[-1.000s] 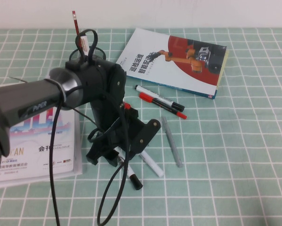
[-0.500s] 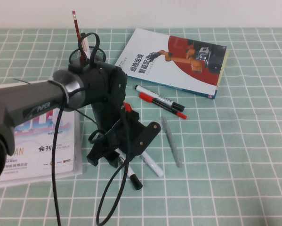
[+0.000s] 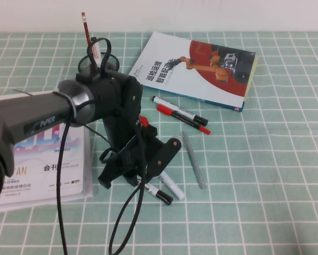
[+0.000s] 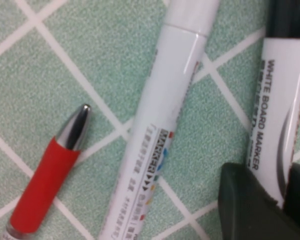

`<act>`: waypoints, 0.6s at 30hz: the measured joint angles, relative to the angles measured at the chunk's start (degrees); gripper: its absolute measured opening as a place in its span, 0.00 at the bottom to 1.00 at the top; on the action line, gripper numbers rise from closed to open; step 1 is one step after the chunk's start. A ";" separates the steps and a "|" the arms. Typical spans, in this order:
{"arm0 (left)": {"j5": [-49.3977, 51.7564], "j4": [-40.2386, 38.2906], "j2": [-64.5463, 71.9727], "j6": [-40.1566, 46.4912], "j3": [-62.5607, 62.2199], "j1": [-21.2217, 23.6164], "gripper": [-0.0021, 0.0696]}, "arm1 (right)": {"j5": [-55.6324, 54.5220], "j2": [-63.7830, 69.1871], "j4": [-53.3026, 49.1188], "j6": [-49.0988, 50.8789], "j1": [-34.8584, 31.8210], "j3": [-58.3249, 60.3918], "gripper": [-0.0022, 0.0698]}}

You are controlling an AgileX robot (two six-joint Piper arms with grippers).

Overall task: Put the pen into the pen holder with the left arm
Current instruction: Pick up the pen on the table, then place the pen onto the pen holder

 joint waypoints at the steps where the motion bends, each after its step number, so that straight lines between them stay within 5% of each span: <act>1: -0.14 0.00 -0.11 -0.17 0.14 0.00 0.18 | 0.00 0.00 0.00 0.00 0.00 0.00 0.00; 9: 1.43 1.22 -4.81 -6.73 1.28 0.00 0.18 | 0.00 0.00 0.00 0.00 0.00 0.00 0.00; 18: -12.39 -1.98 -17.50 -34.74 3.36 0.00 0.18 | 0.00 0.00 0.00 0.00 0.00 0.00 0.00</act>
